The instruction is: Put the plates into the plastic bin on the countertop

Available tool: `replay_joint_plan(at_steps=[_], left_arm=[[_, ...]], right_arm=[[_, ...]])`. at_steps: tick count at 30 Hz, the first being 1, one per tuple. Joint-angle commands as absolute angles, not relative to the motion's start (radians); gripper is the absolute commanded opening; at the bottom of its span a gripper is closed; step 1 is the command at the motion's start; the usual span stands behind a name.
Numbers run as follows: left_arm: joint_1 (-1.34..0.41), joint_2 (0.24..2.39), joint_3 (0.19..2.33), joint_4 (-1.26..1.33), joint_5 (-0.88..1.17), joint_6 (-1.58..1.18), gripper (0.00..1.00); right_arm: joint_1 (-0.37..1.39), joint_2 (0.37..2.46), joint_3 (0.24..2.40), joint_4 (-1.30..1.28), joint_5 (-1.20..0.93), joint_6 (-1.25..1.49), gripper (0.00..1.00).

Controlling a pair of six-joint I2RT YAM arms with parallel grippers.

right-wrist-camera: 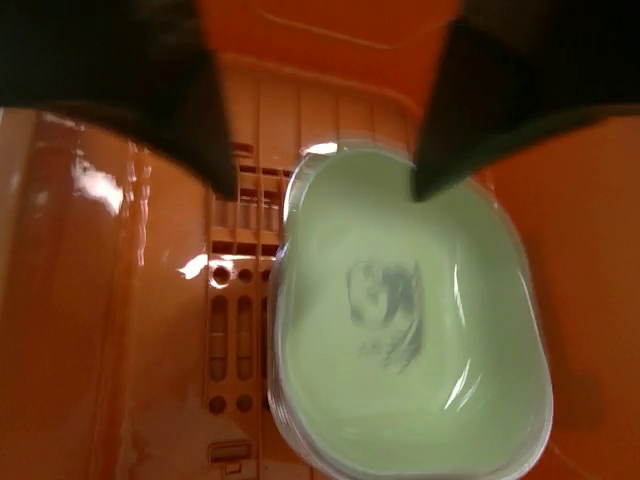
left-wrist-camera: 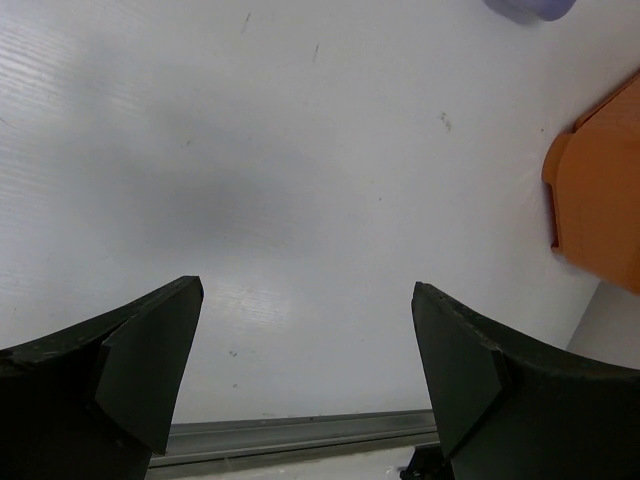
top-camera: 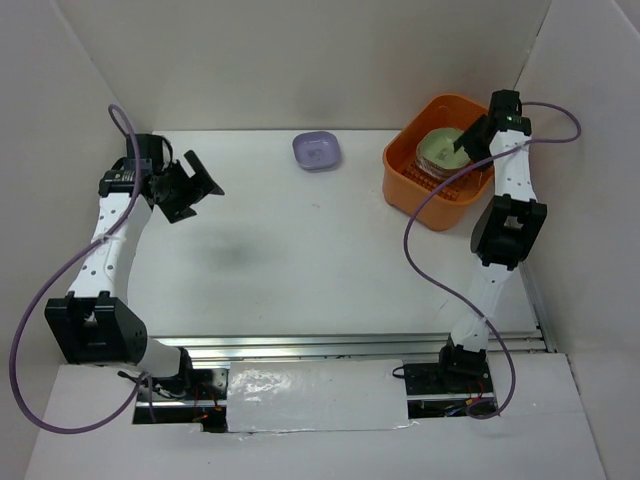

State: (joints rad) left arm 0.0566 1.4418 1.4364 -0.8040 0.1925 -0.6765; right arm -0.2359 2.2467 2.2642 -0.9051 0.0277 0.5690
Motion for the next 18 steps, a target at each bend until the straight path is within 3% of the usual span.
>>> replay_joint_plan(at_steps=[1, 2, 7, 13, 16, 18], left_arm=[[0.032, 1.449, 1.473, -0.75, 0.224, -0.632, 0.99], [0.02, 1.46, 1.476, -0.75, 0.221, -0.627, 0.99], [-0.035, 1.534, 1.456, -0.666, 0.27, -0.633, 0.99], [-0.101, 1.665, 1.378, -0.321, 0.432, -0.762, 0.99], [-0.12, 1.777, 1.342, -0.042, 0.508, -0.883, 0.99], [-0.141, 1.878, 1.341, 0.15, 0.5, -0.96, 0.99]], right_arm=[[-0.242, 2.207, 2.31, -0.844, -0.037, 0.548, 0.85], [-0.242, 2.198, 2.298, -0.844, -0.035, 0.557, 1.0], [-0.196, 1.935, 2.166, -0.715, -0.063, 0.56, 1.0], [-0.054, 1.648, 2.028, -0.697, -0.069, 0.554, 1.0], [-0.005, 1.456, 1.768, -0.573, -0.185, 0.621, 1.0], [0.041, 1.278, 1.466, -0.344, -0.329, 0.725, 1.0]])
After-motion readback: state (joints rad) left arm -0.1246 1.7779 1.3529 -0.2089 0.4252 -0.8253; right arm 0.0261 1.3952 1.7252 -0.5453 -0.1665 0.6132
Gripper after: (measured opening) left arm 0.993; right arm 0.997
